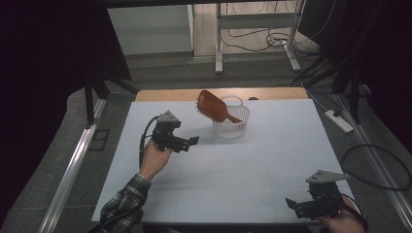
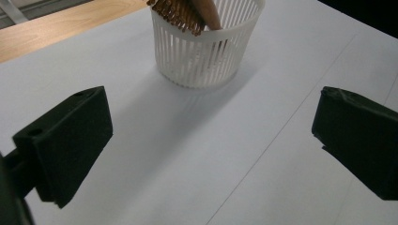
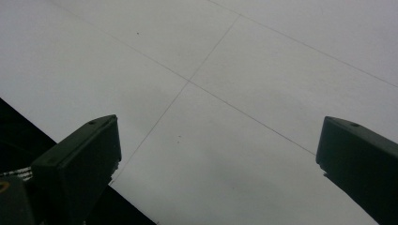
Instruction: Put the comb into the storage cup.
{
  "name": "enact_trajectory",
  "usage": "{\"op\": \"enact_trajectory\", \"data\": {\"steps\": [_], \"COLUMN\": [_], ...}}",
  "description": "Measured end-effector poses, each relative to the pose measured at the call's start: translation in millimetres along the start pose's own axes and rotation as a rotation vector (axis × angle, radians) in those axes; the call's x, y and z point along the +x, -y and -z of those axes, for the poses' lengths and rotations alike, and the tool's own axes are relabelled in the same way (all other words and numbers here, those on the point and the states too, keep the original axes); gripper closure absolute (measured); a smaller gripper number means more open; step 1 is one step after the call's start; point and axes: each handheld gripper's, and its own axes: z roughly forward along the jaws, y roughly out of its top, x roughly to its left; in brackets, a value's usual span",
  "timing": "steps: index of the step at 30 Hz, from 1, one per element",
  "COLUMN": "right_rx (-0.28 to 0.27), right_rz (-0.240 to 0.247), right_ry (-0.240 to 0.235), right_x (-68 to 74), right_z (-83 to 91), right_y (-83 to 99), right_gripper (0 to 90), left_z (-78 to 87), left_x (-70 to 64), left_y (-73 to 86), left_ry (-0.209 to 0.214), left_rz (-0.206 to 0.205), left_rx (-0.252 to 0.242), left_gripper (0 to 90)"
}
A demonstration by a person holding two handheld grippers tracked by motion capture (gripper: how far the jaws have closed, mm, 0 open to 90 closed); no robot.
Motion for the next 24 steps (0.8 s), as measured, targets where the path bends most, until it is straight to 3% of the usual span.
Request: {"op": "enact_trajectory", "data": {"steps": [24], "right_rx": [-0.006], "right_rz": [-0.002], "right_ry": [0.014], "right_x": [0.6], "right_z": [0.6], "right_y": [0.3], "right_gripper": [0.0], "left_z": [16.2], "left_x": [-7.0], "left_y": [12.7], "left_ry": [-0.005], "left_rz": [0.001], "left_rx": [0.006], "left_gripper": [0.0]}}
